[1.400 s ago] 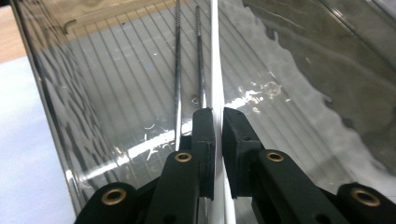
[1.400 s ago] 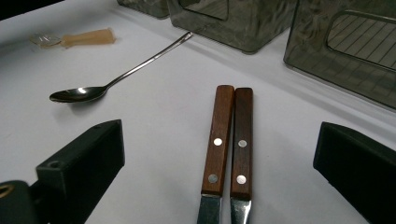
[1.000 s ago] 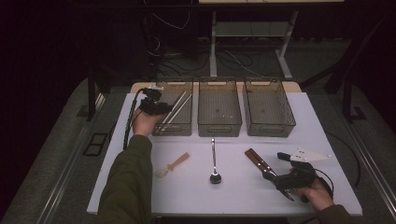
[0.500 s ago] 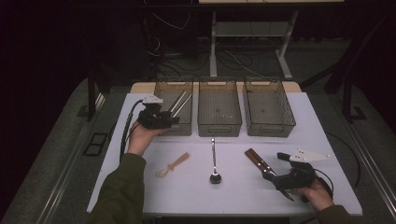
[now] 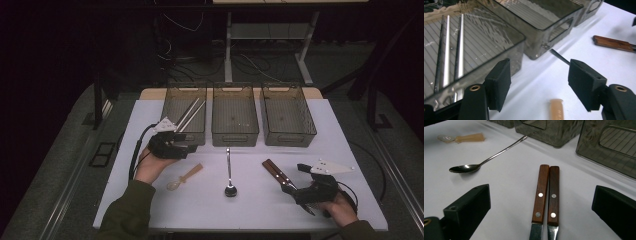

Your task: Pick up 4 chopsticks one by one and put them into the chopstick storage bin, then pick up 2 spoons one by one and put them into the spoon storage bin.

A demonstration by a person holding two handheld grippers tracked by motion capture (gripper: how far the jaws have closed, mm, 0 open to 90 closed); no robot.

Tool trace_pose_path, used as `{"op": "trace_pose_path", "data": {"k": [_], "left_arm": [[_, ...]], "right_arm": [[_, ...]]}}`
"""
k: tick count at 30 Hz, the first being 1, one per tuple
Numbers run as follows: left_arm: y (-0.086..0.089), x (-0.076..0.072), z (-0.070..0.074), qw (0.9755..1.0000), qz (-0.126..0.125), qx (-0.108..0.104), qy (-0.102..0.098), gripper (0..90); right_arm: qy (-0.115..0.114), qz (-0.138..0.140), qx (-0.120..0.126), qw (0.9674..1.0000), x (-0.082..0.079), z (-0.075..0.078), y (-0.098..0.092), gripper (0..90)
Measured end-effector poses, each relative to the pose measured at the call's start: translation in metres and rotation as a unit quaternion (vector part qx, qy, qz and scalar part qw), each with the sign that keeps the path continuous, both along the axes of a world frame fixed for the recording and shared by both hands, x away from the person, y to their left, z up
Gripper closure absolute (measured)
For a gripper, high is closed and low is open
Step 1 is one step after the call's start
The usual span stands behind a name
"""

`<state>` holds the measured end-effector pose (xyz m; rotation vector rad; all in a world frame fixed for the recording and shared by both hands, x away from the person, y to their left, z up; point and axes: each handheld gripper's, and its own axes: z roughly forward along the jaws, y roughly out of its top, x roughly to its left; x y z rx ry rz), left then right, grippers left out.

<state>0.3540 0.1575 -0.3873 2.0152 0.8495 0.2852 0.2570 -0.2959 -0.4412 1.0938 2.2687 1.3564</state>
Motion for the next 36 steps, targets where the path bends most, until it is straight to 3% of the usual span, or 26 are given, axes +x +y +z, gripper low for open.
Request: {"op": "trace_pose_path", "data": {"k": [13,24,31,36], "left_arm": [[0.002,-0.036,-0.010,0.9998,-0.011,-0.001,-0.016,23.3],[0.003,-0.056,-0.028,0.9993,-0.032,-0.010,-0.014,18.0],[-0.004,-0.061,-0.042,0.9985,-0.048,0.028,-0.003,17.4],[-0.004,-0.059,-0.044,0.9984,-0.046,0.032,0.001,17.6]], "right_arm": [[-0.001,0.001,-0.001,1.0000,-0.001,0.000,0.000,2.1],[-0.001,0.001,0.000,1.0000,-0.001,0.001,0.000,2.1],[-0.003,0.001,-0.001,1.0000,-0.001,0.001,0.001,2.1],[-0.002,0.003,-0.004,1.0000,0.000,0.001,0.001,2.1]]}}
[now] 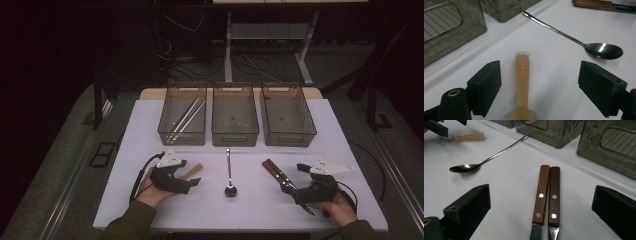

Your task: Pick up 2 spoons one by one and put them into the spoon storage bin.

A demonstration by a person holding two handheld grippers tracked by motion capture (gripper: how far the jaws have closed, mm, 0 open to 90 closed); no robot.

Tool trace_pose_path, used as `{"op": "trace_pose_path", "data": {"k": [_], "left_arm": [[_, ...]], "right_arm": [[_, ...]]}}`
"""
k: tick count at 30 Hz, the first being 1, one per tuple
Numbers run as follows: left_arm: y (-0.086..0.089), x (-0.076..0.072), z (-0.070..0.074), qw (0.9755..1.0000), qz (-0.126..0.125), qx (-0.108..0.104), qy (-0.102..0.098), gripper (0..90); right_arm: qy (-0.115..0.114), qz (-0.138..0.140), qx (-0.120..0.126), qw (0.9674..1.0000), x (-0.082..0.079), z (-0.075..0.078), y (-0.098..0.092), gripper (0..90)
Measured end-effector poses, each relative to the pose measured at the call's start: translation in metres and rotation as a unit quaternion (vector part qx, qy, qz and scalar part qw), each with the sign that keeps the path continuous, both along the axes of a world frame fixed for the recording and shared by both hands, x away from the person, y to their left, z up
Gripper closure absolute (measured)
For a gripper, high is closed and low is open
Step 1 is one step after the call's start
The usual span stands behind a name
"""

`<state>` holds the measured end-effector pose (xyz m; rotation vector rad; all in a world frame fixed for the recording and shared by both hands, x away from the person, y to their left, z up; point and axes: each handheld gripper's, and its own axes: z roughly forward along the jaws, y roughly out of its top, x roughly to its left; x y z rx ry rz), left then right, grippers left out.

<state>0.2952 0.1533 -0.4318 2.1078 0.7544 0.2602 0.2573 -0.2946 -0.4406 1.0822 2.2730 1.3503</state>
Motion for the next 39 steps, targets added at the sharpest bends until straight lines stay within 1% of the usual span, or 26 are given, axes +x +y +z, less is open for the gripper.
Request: {"op": "trace_pose_path", "data": {"k": [2,6,9,11,15,19,20,27,29,31,37,39], "left_arm": [[0.001,0.002,0.000,1.0000,0.003,0.003,0.000,18.5],[0.000,0.005,-0.002,0.9999,0.005,0.007,0.005,21.7],[0.000,0.009,-0.002,0.9999,0.003,0.013,0.006,24.2],[-0.001,0.011,-0.003,0.9999,0.004,0.013,0.007,27.1],[-0.002,0.015,-0.005,0.9997,0.002,0.022,0.009,33.3],[-0.003,0.019,-0.007,0.9993,0.001,0.034,0.015,39.6],[-0.004,0.020,-0.008,0.9993,0.002,0.033,0.016,41.5],[-0.010,0.029,-0.009,0.9985,-0.011,0.047,0.026,51.6],[-0.012,0.030,-0.010,0.9979,-0.013,0.057,0.028,53.0],[-0.012,0.032,-0.010,0.9975,-0.012,0.061,0.033,54.5],[-0.012,0.033,-0.011,0.9973,-0.012,0.061,0.039,58.3],[-0.014,0.034,-0.012,0.9971,-0.017,0.064,0.039,59.5]], "right_arm": [[0.000,0.000,0.000,1.0000,0.000,0.000,0.000,2.1],[0.001,0.001,0.000,1.0000,0.000,0.000,0.001,2.1],[0.001,0.001,-0.001,1.0000,0.000,0.000,0.001,2.1],[-0.001,0.001,-0.002,1.0000,0.000,-0.001,0.000,2.1],[0.000,0.003,-0.002,1.0000,0.000,-0.001,0.000,2.1],[0.001,0.003,-0.004,1.0000,0.001,-0.001,0.001,2.1],[0.001,0.003,-0.004,1.0000,0.001,-0.001,0.001,2.1],[0.003,0.002,-0.004,1.0000,0.001,-0.001,0.000,2.1],[0.004,0.001,-0.004,1.0000,0.001,-0.001,0.000,2.1],[0.004,0.001,-0.004,1.0000,0.001,-0.001,0.000,2.1],[0.004,0.002,-0.004,1.0000,0.001,-0.002,0.000,2.1],[0.005,0.002,-0.004,1.0000,0.001,-0.002,0.000,2.1]]}}
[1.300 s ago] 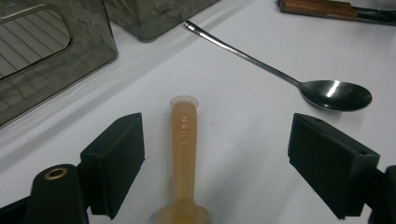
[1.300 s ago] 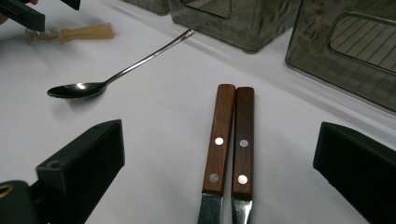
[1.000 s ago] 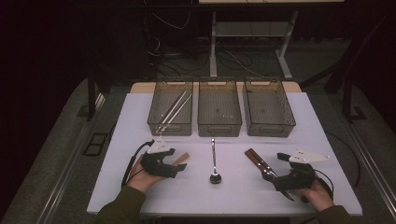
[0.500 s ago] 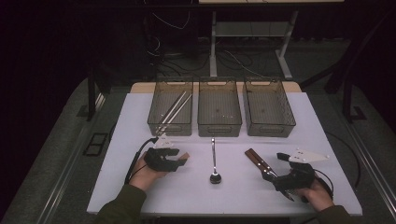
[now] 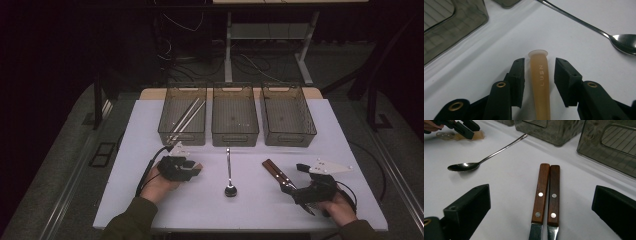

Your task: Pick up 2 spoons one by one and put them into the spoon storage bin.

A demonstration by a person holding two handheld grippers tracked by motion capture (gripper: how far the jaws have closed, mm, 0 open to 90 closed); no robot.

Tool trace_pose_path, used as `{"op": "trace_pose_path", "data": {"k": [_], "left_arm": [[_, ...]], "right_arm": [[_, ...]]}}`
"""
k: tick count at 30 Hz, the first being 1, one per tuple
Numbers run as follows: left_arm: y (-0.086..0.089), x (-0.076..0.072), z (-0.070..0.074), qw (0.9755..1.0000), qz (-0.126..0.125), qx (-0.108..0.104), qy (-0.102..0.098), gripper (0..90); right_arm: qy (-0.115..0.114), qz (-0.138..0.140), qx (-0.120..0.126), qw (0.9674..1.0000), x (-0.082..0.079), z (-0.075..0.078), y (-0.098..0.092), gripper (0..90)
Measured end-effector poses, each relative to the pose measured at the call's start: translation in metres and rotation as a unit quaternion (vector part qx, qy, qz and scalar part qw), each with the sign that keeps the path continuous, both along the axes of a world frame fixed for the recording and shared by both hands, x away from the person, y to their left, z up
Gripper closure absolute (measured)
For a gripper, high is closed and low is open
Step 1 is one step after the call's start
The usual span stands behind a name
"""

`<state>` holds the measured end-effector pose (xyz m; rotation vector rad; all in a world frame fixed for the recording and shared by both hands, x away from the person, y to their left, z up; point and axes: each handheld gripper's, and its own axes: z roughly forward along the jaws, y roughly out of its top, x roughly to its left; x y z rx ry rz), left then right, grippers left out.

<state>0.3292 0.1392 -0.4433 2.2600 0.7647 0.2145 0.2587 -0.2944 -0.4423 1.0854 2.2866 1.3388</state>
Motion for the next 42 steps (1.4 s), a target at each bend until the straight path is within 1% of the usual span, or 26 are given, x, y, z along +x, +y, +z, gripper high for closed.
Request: {"op": "trace_pose_path", "data": {"k": [5,7,12,17,22,26,27,28,30,34,35,36,37,42], "left_arm": [[-0.0043,0.0028,-0.0007,1.0000,-0.008,0.002,-0.001,61.3],[-0.0059,0.0038,-0.0005,1.0000,-0.005,0.003,-0.001,61.4],[-0.0098,0.0064,-0.0022,0.9999,-0.007,0.010,0.000,64.3],[-0.0099,0.0071,-0.0024,0.9998,-0.006,0.017,-0.003,68.7],[-0.0104,0.0069,-0.0025,0.9999,-0.001,0.016,-0.002,71.8],[-0.0110,0.0069,-0.0022,0.9998,-0.001,0.018,-0.003,73.0],[-0.0108,0.0073,-0.0020,0.9998,0.001,0.017,0.000,73.1],[-0.0098,0.0087,-0.0016,0.9998,-0.003,0.019,-0.002,73.2],[-0.0099,0.0083,-0.0016,0.9999,0.000,0.017,0.000,73.3],[-0.0077,0.0087,-0.0007,0.9999,0.007,0.010,0.011,73.3],[-0.0071,0.0082,-0.0006,0.9997,0.013,0.006,0.019,73.3],[-0.0061,0.0089,-0.0005,0.9998,0.011,0.006,0.019,73.3],[-0.0052,0.0088,0.0001,0.9997,0.014,0.007,0.020,73.3],[-0.0021,0.0077,0.0034,0.9995,0.019,-0.007,0.023,73.3]], "right_arm": [[0.000,-0.001,0.001,1.0000,0.0000,0.0000,0.0001,2.1],[0.001,-0.001,0.001,1.0000,0.0001,-0.0001,0.0001,2.1],[0.000,-0.001,0.000,1.0000,0.0005,-0.0003,-0.0002,2.1],[0.000,-0.001,0.000,1.0000,0.0006,-0.0003,-0.0002,2.1],[0.000,-0.001,0.000,1.0000,0.0001,-0.0001,0.0000,2.1],[0.000,0.000,-0.001,1.0000,0.0001,-0.0003,0.0002,2.1],[0.000,0.000,-0.001,1.0000,0.0000,-0.0002,0.0002,2.1],[-0.001,0.000,-0.001,1.0000,0.0000,-0.0001,0.0002,2.1],[0.000,0.000,0.000,1.0000,-0.0003,0.0001,0.0001,2.1],[-0.002,0.000,0.001,1.0000,-0.0003,0.0006,-0.0003,2.1],[-0.003,0.001,0.000,1.0000,-0.0002,0.0006,-0.0003,2.1],[-0.003,0.001,0.000,1.0000,-0.0002,0.0006,-0.0002,2.1],[-0.003,0.001,0.000,1.0000,-0.0002,0.0005,-0.0002,2.1],[-0.004,0.001,0.000,1.0000,-0.0006,0.0009,0.0002,2.1]]}}
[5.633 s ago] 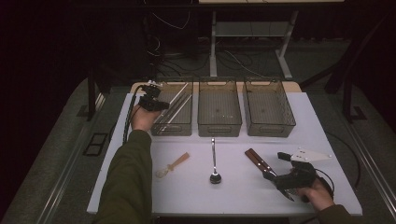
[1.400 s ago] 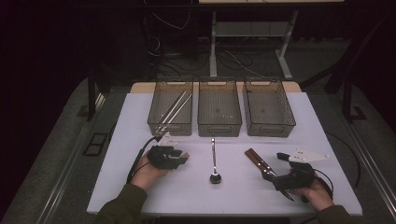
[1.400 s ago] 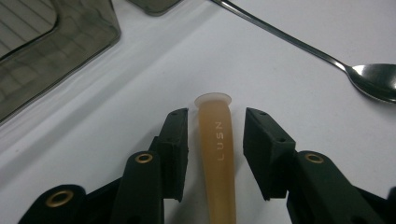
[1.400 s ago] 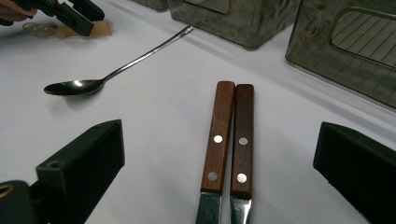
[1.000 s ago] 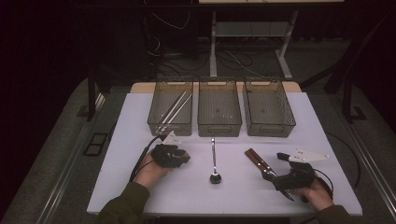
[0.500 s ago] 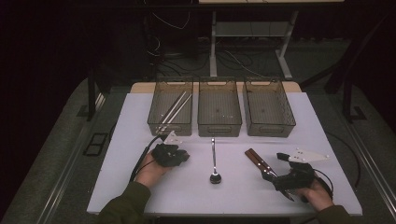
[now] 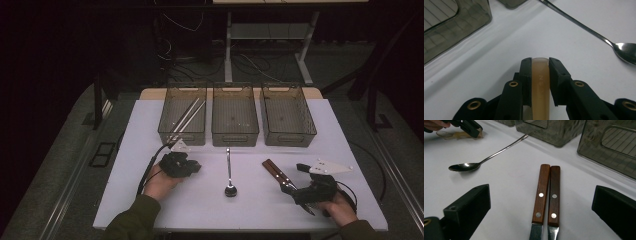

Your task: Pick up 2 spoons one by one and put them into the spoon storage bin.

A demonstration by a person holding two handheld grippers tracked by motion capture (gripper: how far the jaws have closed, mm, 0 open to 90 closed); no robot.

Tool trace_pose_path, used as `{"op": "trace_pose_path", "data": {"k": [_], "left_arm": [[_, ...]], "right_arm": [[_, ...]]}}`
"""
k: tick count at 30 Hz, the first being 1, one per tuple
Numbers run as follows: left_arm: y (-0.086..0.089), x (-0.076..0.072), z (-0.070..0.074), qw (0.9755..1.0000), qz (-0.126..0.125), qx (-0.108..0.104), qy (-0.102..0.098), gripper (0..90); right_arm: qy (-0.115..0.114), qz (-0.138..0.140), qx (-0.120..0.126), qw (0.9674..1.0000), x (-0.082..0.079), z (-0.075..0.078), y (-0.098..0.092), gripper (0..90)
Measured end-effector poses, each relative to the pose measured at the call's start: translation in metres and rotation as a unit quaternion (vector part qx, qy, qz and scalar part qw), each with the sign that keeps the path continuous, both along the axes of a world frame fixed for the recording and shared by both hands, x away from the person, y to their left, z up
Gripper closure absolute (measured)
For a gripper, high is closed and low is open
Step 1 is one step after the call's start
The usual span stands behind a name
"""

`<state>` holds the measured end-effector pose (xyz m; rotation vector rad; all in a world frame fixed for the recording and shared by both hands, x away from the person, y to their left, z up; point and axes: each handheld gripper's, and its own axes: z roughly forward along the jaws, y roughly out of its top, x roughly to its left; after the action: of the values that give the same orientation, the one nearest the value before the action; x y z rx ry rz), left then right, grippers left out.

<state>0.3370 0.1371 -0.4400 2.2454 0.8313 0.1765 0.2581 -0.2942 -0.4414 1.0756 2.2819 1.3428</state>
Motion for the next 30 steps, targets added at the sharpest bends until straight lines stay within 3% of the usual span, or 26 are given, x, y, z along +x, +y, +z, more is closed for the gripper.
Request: {"op": "trace_pose_path", "data": {"k": [3,16,21,30], "left_arm": [[0.002,-0.001,0.002,0.9999,0.006,-0.014,0.004,73.4],[0.005,-0.004,0.011,0.9993,0.007,-0.037,0.005,73.3],[0.006,-0.005,0.016,0.9983,0.010,-0.058,0.004,73.2],[0.002,-0.002,0.021,0.9971,0.011,-0.075,0.005,73.1]], "right_arm": [[0.000,0.000,0.001,1.0000,0.000,0.000,0.000,2.1],[0.001,0.000,0.000,1.0000,0.000,0.000,0.000,2.1],[0.000,0.001,0.001,1.0000,0.000,0.000,0.000,2.1],[0.004,0.001,0.009,1.0000,0.001,0.000,-0.001,2.1]]}}
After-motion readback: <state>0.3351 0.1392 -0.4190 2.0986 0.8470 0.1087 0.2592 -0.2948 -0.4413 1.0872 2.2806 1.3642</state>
